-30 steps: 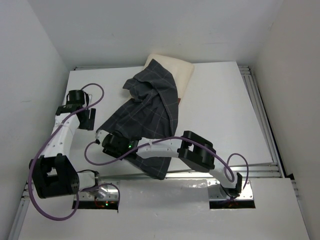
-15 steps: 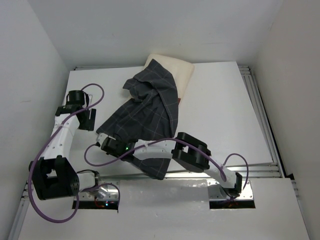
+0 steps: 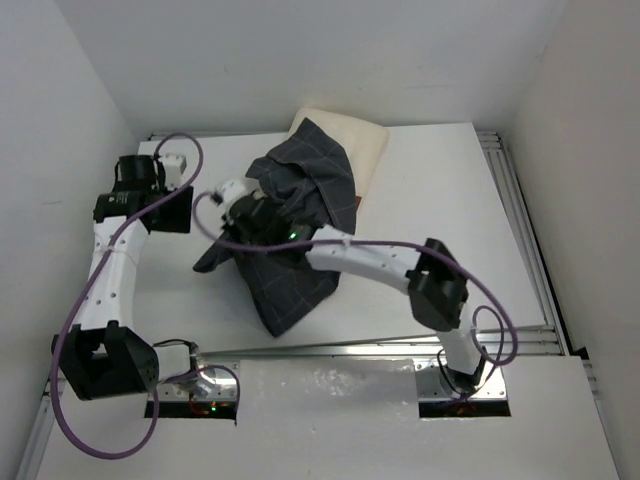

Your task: Put the pillow into the pillowcase

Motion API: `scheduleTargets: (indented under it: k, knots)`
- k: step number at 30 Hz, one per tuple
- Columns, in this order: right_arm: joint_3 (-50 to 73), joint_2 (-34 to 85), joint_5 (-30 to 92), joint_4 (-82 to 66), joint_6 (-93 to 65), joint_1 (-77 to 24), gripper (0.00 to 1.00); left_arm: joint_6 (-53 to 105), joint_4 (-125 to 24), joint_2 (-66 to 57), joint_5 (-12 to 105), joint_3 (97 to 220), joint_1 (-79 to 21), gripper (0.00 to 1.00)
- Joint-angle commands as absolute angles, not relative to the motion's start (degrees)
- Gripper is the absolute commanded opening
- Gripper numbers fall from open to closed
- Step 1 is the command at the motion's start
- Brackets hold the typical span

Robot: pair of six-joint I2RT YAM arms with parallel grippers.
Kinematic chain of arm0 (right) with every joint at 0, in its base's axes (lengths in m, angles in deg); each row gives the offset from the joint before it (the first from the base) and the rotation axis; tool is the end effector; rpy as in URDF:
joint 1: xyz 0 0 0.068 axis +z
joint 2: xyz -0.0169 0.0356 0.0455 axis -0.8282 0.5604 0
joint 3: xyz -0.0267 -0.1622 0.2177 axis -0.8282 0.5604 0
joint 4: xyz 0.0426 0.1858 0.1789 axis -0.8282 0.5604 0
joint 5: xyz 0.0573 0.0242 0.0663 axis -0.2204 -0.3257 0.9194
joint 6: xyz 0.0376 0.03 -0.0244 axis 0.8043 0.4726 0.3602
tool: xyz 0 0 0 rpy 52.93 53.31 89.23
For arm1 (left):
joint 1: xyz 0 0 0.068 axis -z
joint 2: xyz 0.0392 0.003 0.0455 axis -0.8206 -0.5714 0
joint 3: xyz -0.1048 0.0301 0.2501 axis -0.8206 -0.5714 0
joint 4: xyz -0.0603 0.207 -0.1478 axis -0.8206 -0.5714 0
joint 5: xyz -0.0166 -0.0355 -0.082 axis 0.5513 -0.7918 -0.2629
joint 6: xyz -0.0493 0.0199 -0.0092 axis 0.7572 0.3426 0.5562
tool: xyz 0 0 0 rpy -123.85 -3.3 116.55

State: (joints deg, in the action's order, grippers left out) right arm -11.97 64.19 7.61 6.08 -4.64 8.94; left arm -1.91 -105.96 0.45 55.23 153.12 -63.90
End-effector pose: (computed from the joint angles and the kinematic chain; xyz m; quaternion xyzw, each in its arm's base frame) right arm 0.2170 0.4392 0.2494 -0.3024 0.8278 0.2028 0.4269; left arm 0.2380 0.0369 0.3118 0.0629 0.9583 0.0641 0.2712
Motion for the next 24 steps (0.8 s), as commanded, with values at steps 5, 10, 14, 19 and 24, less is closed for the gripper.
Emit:
scheduleTargets:
  k: [5, 10, 14, 19, 24]
  knots:
    - [-12.07, 53.52, 12.85, -5.19, 4.14, 1.3, 0.0, 6.3, -99.14, 2.42, 28.1, 161.27, -64.2, 0.46]
    - [-12.42, 52.9, 15.66, -6.51, 7.65, -0.54, 0.0, 9.12, -93.86, 1.71, 20.44, 158.1, -63.5, 0.41]
    - [-12.33, 52.64, 16.62, -7.39, 8.97, -1.07, 0.0, 8.59, -91.32, 1.89, 21.4, 156.43, -60.35, 0.41]
    - [-12.6, 53.87, 17.68, -6.78, 10.29, -1.77, 0.0, 5.87, -91.66, 3.47, 22.27, 156.95, -57.87, 0.32]
    - [-10.5, 54.22, 21.97, -5.46, 10.03, -2.56, 0.0, 1.82, -91.66, 4.97, 30.0, 157.84, -57.87, 0.51]
